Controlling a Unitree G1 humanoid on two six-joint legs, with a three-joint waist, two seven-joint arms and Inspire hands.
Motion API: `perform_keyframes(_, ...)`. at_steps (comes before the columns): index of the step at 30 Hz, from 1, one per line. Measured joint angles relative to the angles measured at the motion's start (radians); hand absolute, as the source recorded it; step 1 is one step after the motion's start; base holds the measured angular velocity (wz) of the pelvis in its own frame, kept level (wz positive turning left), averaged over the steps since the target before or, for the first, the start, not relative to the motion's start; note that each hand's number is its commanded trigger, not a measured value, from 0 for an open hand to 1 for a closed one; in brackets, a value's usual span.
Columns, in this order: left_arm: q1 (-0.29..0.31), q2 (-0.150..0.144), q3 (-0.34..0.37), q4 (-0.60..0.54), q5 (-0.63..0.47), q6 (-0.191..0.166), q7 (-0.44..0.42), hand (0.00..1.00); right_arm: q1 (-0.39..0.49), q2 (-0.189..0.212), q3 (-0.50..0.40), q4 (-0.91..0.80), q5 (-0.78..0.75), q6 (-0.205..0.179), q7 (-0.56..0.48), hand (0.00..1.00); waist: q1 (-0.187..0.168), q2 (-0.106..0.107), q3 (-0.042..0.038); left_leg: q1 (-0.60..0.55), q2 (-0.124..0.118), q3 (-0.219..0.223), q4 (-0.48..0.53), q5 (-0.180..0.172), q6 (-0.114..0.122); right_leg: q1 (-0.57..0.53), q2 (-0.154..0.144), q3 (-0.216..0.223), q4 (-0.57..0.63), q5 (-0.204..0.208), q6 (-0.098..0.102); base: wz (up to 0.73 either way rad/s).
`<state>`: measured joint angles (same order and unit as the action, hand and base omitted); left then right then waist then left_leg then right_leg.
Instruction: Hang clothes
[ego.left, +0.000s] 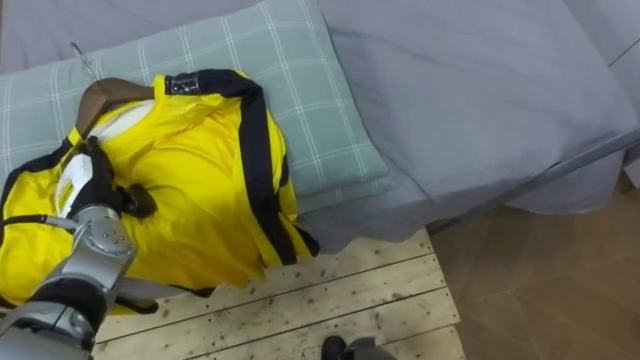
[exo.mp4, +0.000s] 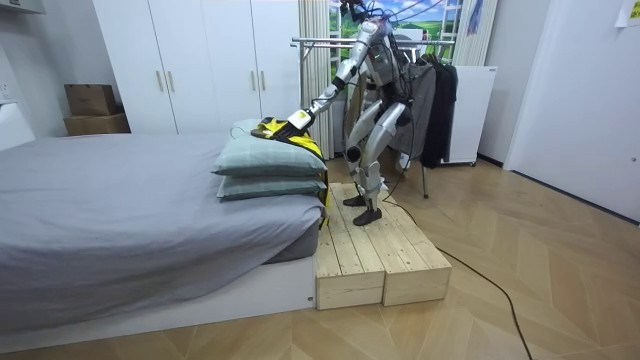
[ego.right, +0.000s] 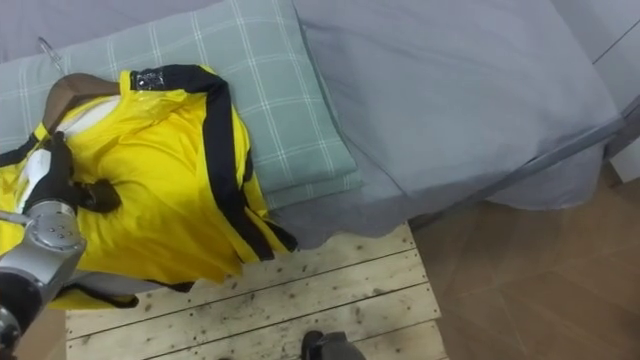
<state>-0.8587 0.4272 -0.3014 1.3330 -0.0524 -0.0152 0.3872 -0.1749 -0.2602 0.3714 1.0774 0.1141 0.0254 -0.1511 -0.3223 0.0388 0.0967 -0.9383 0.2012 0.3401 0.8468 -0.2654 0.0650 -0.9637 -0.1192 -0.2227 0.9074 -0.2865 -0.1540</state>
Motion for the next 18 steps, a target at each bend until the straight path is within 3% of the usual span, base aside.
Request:
perform_keyframes(6, -0.002, 0.007, -0.039, -0.005, 0.006, 0.003, -0.007, 0.0, -0.001, 0.0, 0.0, 0.0, 0.001, -0.005, 0.0, 0.0, -0.006, -0.001, 0.0, 0.003, 0.014, 0.022, 0.001, -0.001, 0.002, 0.0, -0.006, -0.002, -0.001, 0.0, 0.008, 0.02)
perform_keyframes(12, -0.002, 0.011, -0.078, -0.006, 0.041, -0.01, -0.007, 0.0, -0.003, -0.001, 0.0, 0.014, -0.001, -0.034, -0.011, 0.0, -0.015, -0.001, 0.0, 0.005, 0.031, 0.043, 0.001, -0.002, 0.004, 0.005, -0.015, -0.014, -0.004, 0.003, 0.008, 0.08)
perform_keyframes(18, -0.002, 0.008, -0.101, -0.024, 0.083, -0.019, -0.015, 0.0, 0.007, -0.005, 0.0, 0.024, -0.002, -0.072, -0.011, 0.0, -0.032, 0.0, 0.0003, 0.013, 0.03, 0.044, -0.001, -0.004, 0.007, 0.022, -0.029, -0.032, -0.009, 0.0, 0.015, 0.1)
